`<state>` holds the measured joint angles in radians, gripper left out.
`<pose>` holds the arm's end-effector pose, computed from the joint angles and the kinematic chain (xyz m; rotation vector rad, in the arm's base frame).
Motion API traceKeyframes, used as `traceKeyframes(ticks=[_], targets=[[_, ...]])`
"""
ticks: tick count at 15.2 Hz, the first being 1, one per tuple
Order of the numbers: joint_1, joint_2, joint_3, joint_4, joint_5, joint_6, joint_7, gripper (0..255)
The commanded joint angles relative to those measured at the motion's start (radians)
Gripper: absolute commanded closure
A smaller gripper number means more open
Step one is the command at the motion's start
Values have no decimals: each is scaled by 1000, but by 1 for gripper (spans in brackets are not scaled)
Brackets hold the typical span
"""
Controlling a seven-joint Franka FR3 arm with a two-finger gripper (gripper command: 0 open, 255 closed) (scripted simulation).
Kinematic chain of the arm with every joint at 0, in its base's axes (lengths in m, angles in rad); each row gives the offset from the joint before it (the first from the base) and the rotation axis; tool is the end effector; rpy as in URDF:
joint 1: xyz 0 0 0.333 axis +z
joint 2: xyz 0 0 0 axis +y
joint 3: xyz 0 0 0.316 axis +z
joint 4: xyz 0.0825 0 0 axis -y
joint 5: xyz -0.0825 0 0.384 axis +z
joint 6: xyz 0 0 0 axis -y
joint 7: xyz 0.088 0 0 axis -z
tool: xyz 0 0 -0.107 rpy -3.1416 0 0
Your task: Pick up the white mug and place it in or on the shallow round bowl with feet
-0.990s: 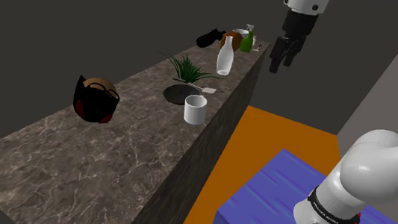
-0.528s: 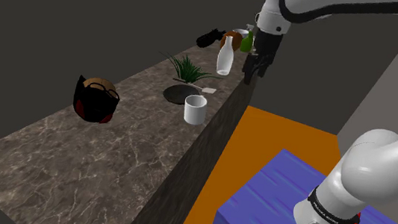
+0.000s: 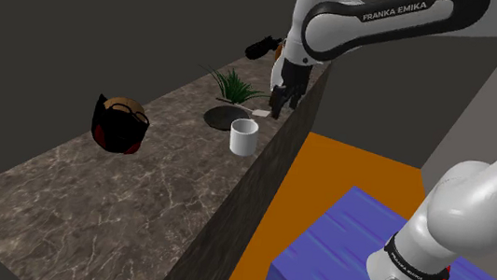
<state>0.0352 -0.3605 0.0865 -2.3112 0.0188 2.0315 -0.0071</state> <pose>0.4458 0.0580 0.4918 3.1248 0.1827 0.1257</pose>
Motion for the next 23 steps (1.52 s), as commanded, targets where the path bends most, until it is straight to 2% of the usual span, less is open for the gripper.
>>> traceKeyframes(ticks=[1, 12, 20, 23], targets=[[6, 73, 13, 26, -3, 53, 9, 0], [40, 464, 65, 227, -71, 267, 72, 0], [44, 541, 61, 212, -91, 359, 85, 0], [44, 541, 61, 211, -91, 359, 85, 0]])
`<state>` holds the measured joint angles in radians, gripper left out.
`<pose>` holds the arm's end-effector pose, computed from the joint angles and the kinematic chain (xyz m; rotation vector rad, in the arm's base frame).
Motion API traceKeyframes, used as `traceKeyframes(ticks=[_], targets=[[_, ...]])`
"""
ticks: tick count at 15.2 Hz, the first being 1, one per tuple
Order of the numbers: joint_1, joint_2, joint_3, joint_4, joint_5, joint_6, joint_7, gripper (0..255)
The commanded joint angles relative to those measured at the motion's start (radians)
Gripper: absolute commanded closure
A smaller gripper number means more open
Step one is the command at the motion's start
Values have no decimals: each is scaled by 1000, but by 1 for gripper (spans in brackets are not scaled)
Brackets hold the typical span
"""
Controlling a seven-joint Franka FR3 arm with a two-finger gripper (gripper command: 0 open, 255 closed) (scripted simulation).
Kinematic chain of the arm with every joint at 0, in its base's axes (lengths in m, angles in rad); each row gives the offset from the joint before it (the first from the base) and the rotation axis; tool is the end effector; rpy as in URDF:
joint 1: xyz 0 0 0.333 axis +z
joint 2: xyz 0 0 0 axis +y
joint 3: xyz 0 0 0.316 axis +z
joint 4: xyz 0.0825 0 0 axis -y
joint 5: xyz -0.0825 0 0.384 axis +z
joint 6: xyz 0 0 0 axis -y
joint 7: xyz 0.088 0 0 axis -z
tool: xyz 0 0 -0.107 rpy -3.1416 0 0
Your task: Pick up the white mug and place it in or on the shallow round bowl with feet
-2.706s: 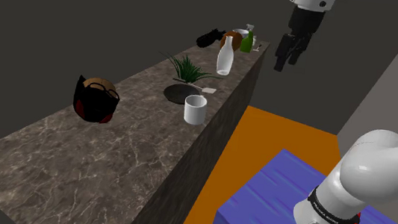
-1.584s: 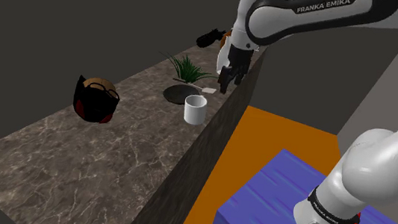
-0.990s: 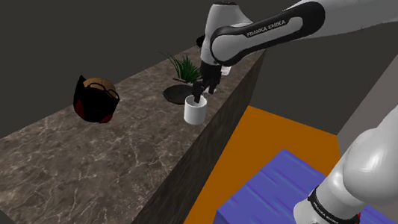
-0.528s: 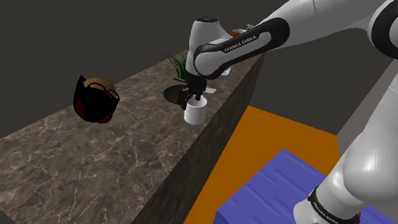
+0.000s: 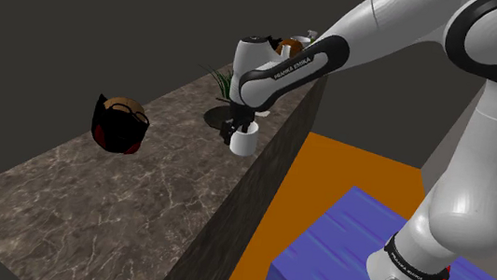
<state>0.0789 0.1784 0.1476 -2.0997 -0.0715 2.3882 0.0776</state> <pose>0.5676 0.1284 0.3470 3.1131 0.3038 0.1803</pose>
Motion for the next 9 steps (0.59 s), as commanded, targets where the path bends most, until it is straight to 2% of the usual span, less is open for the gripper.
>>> traceKeyframes(ticks=[1, 5, 6, 9], targets=[[0, 2, 0, 0, -1, 2, 0, 0], [0, 2, 0, 0, -1, 2, 0, 0], [0, 2, 0, 0, -1, 2, 0, 255], [0, 2, 0, 0, -1, 2, 0, 255]])
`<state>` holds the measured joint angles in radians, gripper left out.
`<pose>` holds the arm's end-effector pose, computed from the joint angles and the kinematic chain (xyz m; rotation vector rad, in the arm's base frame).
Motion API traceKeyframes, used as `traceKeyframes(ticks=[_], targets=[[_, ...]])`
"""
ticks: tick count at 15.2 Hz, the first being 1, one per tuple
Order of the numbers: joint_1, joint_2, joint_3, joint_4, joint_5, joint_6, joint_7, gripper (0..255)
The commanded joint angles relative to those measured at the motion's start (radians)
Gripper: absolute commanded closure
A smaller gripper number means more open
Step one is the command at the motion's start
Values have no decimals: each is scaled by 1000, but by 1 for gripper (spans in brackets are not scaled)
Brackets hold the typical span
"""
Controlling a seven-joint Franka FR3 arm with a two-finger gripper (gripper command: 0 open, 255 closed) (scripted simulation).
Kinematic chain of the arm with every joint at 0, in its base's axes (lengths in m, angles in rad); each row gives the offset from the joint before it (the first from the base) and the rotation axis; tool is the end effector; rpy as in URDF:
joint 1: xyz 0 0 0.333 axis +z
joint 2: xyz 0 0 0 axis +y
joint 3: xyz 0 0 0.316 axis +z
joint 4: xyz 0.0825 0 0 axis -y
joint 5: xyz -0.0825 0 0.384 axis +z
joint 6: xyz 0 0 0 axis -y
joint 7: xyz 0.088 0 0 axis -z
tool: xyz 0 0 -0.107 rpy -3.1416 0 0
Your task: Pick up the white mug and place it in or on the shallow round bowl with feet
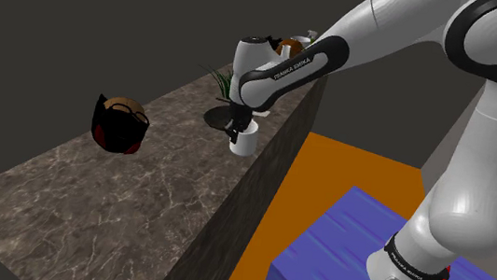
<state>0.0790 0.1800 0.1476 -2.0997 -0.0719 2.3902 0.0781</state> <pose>0.5678 0.1285 0.3462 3.1132 0.3036 0.1810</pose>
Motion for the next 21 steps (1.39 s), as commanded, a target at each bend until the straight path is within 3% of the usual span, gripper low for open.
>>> traceKeyframes(ticks=[1, 6, 21], targets=[[0, 0, 0, 0, 0, 0, 0, 255], [0, 0, 0, 0, 0, 0, 0, 255], [-4, -96, 5, 92, 27, -186, -22, 255]])
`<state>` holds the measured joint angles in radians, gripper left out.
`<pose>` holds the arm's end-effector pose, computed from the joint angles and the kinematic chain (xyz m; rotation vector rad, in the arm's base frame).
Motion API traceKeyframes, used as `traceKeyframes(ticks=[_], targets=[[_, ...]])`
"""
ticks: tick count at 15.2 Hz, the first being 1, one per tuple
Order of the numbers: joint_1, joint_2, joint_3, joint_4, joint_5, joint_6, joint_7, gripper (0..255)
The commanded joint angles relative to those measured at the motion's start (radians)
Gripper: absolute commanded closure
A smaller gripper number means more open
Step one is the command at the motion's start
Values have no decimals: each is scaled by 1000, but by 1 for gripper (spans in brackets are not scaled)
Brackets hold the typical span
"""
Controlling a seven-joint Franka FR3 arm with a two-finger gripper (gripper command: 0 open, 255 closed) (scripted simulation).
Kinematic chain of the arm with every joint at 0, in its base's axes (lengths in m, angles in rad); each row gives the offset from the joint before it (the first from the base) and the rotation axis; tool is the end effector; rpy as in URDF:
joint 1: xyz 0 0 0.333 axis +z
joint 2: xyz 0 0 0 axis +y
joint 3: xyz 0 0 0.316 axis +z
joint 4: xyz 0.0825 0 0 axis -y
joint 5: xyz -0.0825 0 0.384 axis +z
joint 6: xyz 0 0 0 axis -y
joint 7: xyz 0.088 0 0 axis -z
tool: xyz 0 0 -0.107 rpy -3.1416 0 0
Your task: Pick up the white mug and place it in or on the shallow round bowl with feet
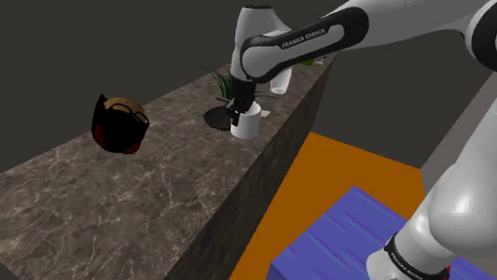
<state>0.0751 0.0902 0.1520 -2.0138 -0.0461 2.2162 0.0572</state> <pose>0.5683 0.1282 0.4203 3.1132 0.3032 0.1812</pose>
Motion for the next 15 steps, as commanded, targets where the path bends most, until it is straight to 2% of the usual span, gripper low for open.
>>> traceKeyframes(ticks=[1, 8, 15], targets=[[0, -11, 1, 14, 3, -25, -2, 255], [-1, -39, 1, 75, 10, -114, -8, 255], [-28, 210, -28, 439, -11, -229, -69, 255]])
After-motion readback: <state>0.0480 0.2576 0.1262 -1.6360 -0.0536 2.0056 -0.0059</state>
